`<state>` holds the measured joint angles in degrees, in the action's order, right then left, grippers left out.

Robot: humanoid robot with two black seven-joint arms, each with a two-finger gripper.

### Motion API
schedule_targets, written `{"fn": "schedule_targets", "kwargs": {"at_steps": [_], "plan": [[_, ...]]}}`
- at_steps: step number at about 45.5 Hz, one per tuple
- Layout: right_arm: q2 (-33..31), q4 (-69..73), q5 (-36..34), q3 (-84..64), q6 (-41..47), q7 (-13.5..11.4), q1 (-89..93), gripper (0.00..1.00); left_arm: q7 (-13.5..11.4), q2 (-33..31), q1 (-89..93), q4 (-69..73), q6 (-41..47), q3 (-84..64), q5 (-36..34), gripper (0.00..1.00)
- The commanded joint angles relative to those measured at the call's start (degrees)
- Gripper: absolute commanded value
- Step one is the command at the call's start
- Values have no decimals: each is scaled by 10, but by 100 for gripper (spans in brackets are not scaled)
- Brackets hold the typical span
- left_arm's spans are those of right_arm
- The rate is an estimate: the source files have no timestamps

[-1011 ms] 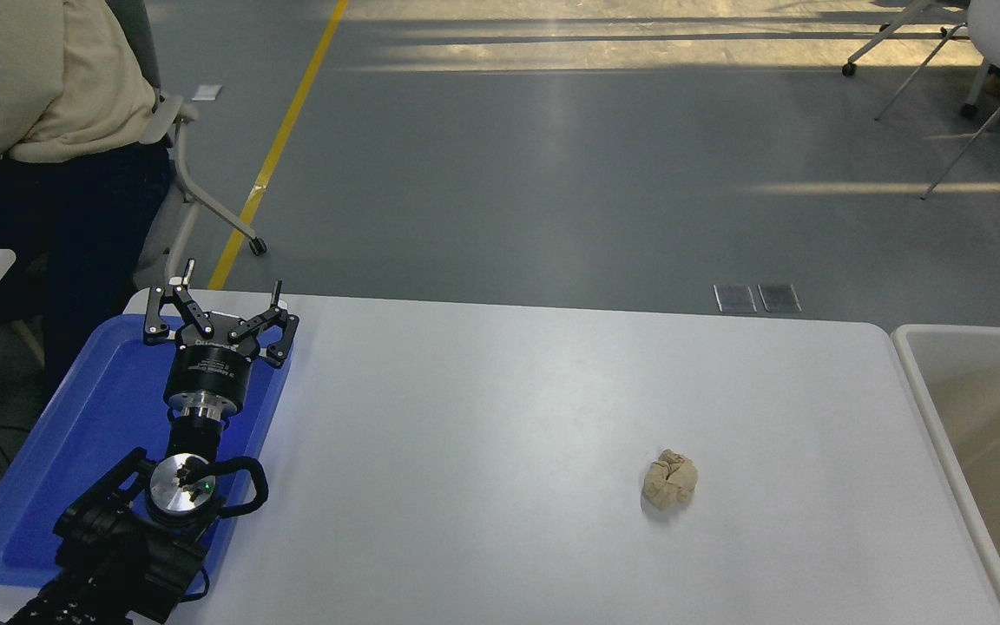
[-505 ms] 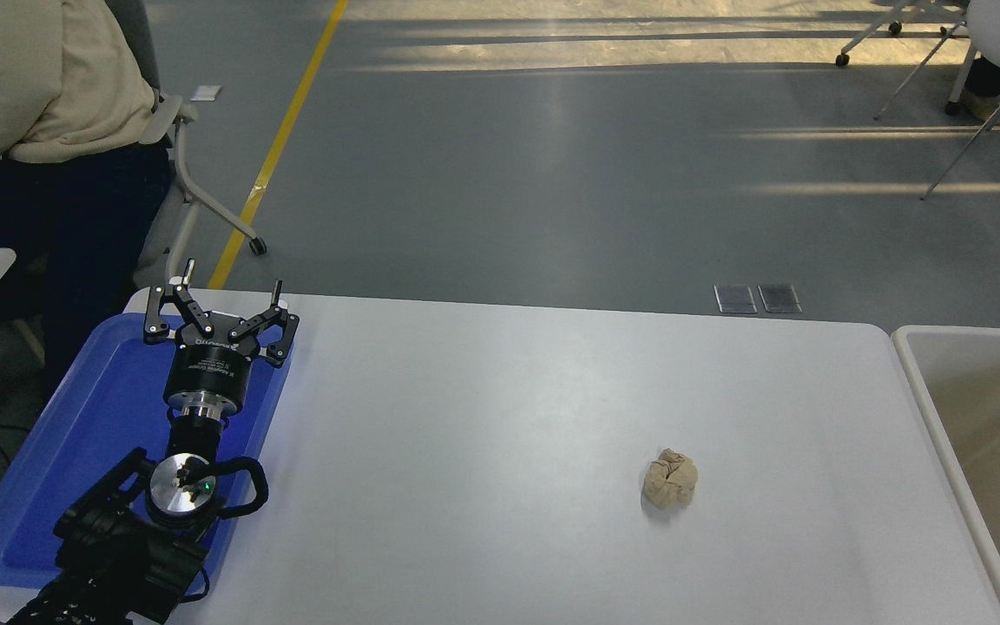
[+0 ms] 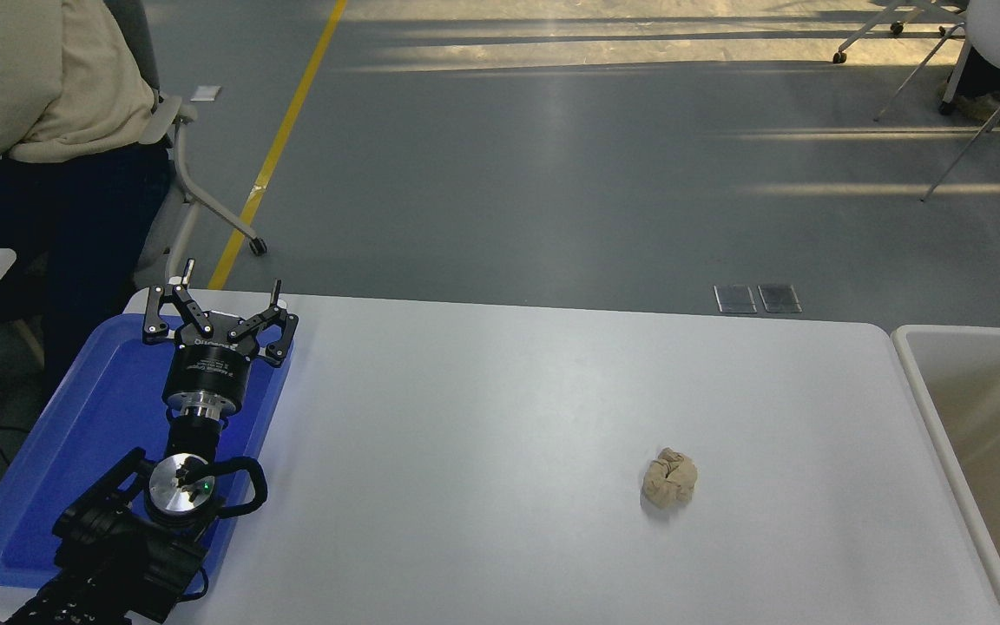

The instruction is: Pick up foil plate and place in dustbin

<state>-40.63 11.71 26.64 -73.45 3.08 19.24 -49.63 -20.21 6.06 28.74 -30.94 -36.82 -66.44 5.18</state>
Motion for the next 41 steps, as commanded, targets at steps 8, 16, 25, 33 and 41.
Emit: {"fn": "schedule_targets", "kwargs": {"at_steps": [8, 16, 25, 33, 41], "plan": [[55, -21, -50, 3, -50, -42, 54, 0, 0, 0, 0, 0, 0, 0, 0, 100], [64, -21, -49, 13, -53, -49, 58, 0, 0, 0, 0, 0, 0, 0, 0, 100], [65, -22, -49, 13, -53, -50, 58, 11, 0, 0, 0, 0, 0, 0, 0, 100], [65, -28, -49, 14, -54, -51, 58, 50, 0, 0, 0, 0, 0, 0, 0, 100], [65, -28, -50, 19, -54, -51, 58, 67, 0, -1, 0, 0, 0, 0, 0, 100]]}}
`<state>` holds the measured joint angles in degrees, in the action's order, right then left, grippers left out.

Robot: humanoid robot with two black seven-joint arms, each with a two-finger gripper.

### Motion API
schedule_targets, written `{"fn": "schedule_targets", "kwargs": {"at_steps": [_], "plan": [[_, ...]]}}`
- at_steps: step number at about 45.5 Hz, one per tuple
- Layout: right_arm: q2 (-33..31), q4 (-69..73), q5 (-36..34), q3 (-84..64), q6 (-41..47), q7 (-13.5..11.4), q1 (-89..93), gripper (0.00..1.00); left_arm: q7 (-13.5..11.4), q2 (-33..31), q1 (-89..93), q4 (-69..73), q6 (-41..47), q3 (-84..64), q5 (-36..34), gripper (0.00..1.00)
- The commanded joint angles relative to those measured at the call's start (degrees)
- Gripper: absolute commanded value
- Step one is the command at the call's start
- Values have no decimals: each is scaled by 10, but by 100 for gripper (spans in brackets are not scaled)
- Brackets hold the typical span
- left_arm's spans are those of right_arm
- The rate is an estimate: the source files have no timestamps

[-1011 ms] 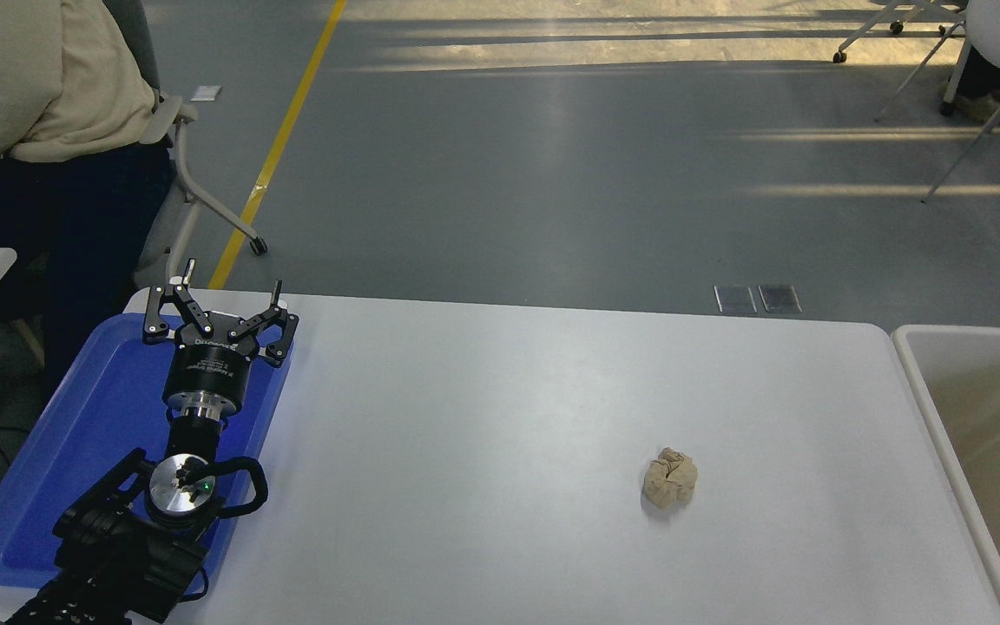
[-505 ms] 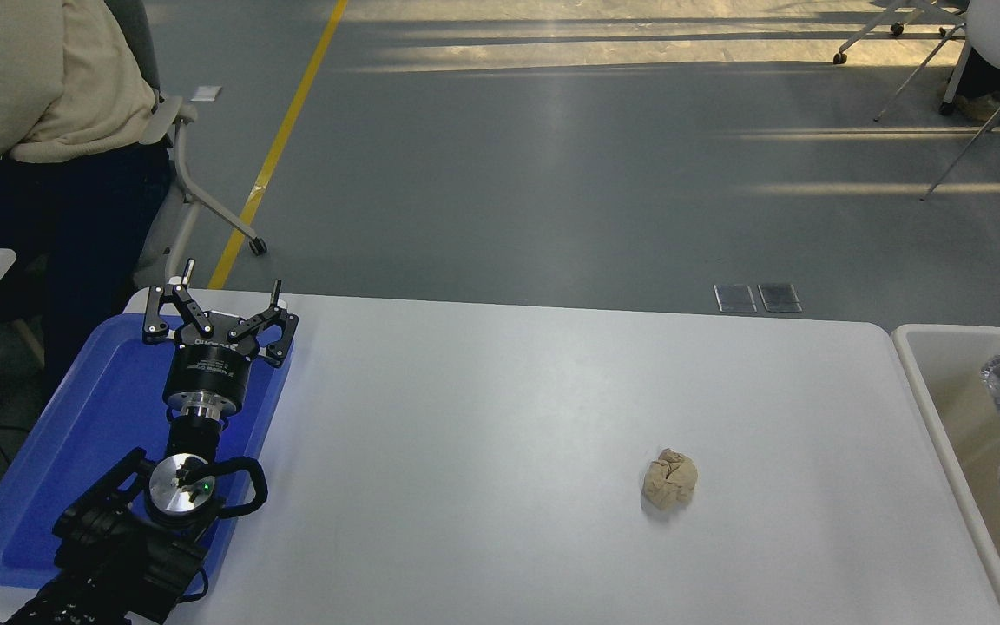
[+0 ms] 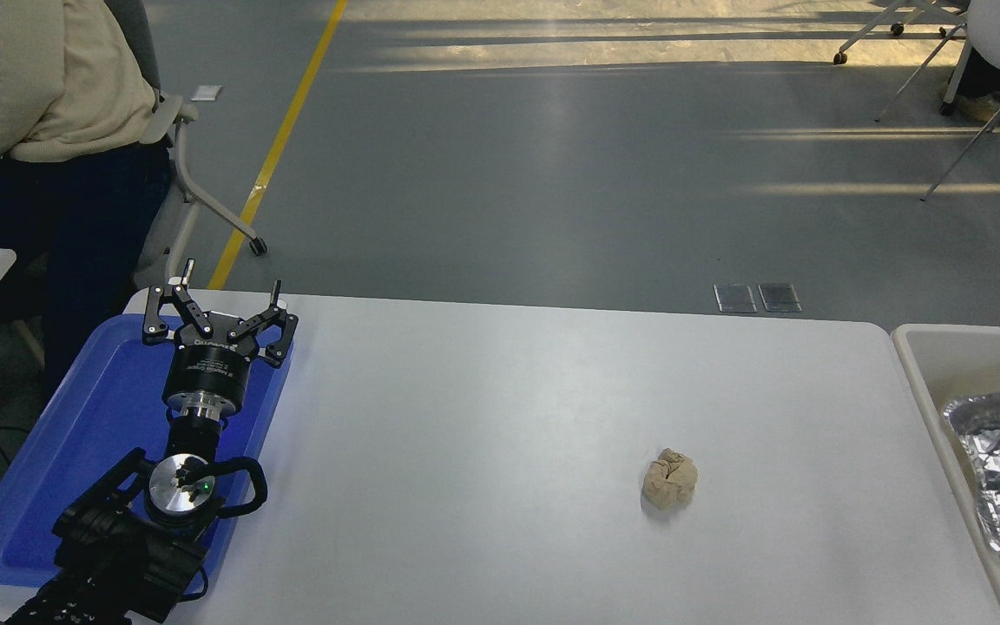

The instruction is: Pick up foil plate and place in dustbin

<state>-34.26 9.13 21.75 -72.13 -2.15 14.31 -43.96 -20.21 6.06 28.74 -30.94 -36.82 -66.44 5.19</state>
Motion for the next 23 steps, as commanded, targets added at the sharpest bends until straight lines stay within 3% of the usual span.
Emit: {"fn": "schedule_targets", "kwargs": {"at_steps": [1, 7, 9, 23], "plan": [[2, -3, -1, 8, -1, -2, 1, 68, 0, -1, 0, 0, 0, 0, 0, 100], [1, -3, -1, 29, 0, -2, -3, 74, 0, 0, 0, 0, 0, 0, 0, 100], [-1, -3, -1, 35, 7, -2, -5, 81, 0, 0, 0, 0, 0, 0, 0, 100], [7, 4, -6, 71, 29, 1, -40, 90, -1, 0, 0, 0, 0, 0, 0, 100]]}}
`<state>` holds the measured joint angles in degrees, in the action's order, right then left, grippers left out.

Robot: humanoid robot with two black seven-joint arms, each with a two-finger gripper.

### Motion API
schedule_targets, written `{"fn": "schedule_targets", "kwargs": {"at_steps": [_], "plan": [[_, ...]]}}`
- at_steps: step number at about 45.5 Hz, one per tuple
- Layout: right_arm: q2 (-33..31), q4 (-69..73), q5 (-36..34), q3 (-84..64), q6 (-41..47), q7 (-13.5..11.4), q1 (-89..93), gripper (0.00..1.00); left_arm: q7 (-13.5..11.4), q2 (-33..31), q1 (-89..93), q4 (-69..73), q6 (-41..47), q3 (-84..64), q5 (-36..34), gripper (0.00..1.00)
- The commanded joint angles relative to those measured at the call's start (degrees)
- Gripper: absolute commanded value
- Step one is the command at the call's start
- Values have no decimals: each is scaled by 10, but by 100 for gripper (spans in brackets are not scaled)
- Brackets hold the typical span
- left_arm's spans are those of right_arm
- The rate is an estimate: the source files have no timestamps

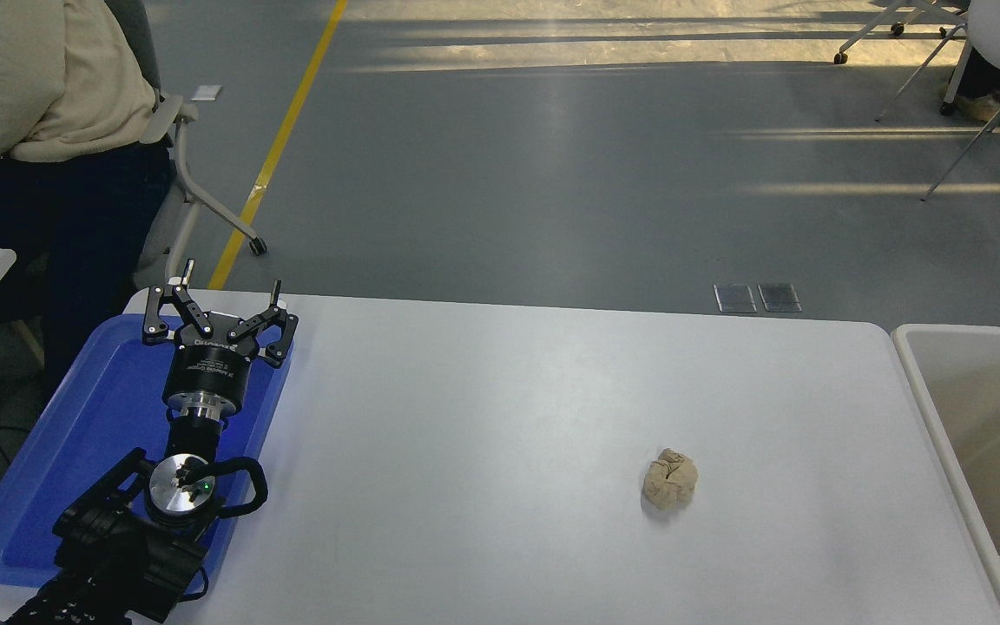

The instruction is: Pick up foil plate and place in dustbin

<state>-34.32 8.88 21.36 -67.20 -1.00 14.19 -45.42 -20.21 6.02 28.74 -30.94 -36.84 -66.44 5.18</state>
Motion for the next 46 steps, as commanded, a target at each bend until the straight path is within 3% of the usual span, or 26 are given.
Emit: {"fn": "schedule_targets", "kwargs": {"at_steps": [1, 23, 46], "plan": [[11, 6, -2, 22, 21, 3, -27, 90, -1, 0, 0, 0, 0, 0, 0, 100], [23, 53, 7, 22, 113, 7, -129, 93, -2, 0, 0, 0, 0, 0, 1, 100], [-10, 473, 79, -33, 116, 1, -433, 99, -2, 0, 0, 0, 0, 0, 0, 100]]}}
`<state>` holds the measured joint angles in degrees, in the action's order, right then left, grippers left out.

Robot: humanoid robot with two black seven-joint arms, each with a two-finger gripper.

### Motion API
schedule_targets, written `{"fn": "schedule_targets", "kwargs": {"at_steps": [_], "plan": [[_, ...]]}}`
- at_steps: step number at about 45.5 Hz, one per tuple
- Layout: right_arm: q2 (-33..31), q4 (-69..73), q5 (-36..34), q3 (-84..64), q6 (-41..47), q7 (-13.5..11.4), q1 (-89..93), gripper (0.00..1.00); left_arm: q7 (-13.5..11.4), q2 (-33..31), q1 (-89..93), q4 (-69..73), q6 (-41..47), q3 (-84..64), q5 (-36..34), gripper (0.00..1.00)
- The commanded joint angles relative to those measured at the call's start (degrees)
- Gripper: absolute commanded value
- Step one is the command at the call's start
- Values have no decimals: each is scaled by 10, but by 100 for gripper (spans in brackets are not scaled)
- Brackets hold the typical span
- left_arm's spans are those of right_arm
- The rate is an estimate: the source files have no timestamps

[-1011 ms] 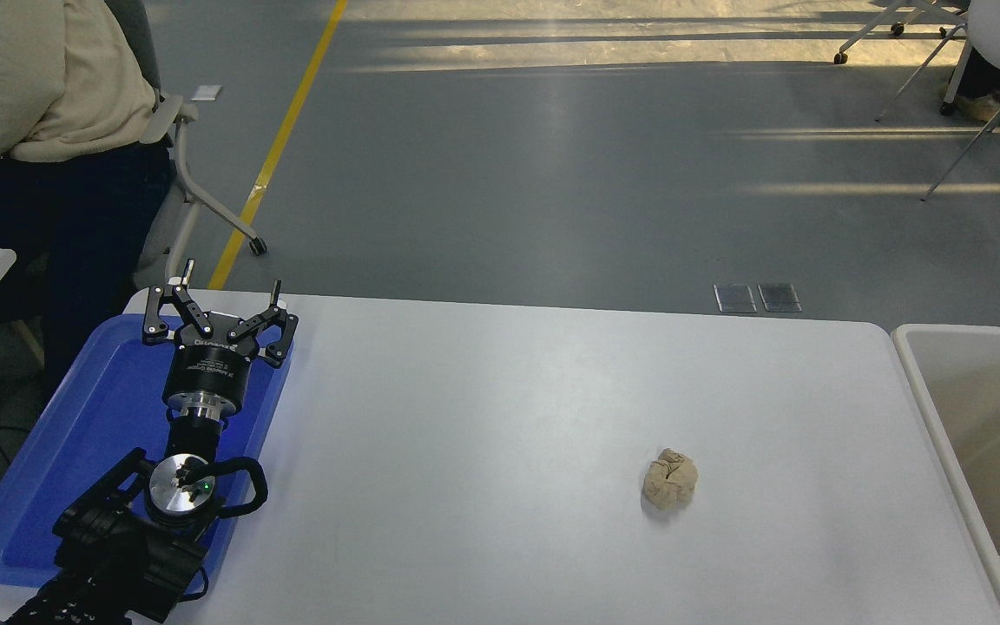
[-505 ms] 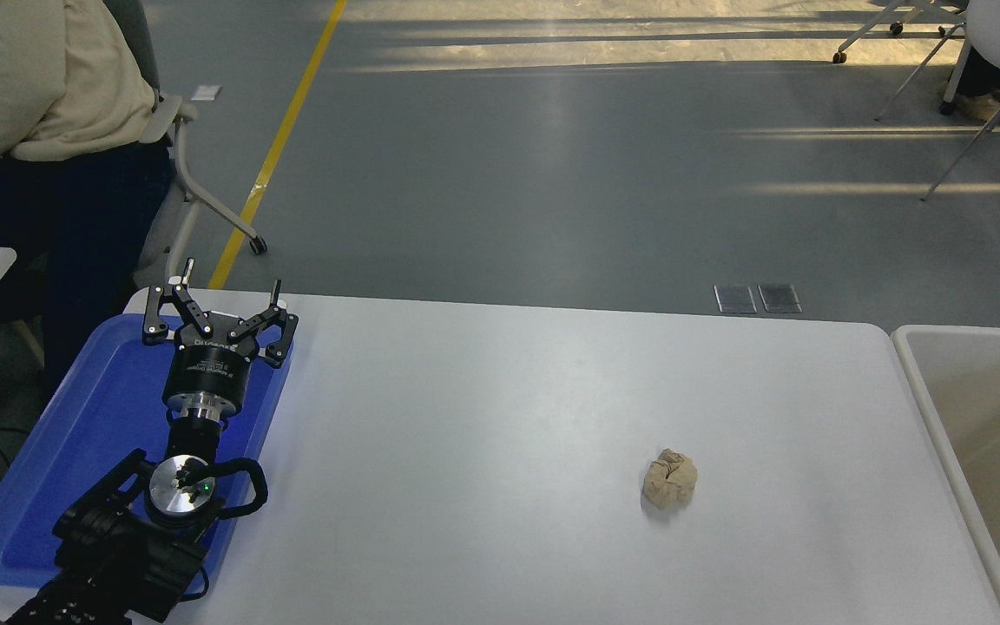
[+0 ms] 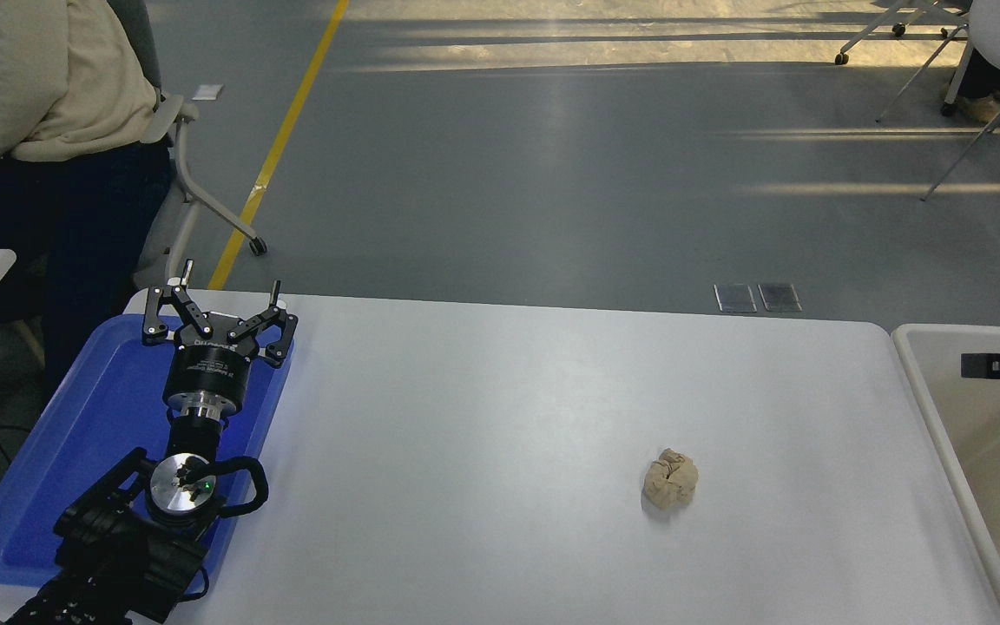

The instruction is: Pick up foil plate and place in dustbin

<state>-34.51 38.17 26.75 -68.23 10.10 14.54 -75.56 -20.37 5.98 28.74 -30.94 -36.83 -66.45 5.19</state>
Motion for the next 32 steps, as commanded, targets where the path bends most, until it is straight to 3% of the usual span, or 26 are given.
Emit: {"fn": "schedule_targets", "kwargs": {"at_steps": [1, 15, 32], "plan": [[-7, 194, 24, -23, 4, -3, -144, 99, 0, 0, 0, 0, 0, 0, 0, 100], [20, 365, 23, -32, 4, -4, -274, 100, 1, 0, 0, 0, 0, 0, 0, 100], [66, 457, 16, -57, 17, -5, -354, 100, 2, 0, 0, 0, 0, 0, 0, 100]]}}
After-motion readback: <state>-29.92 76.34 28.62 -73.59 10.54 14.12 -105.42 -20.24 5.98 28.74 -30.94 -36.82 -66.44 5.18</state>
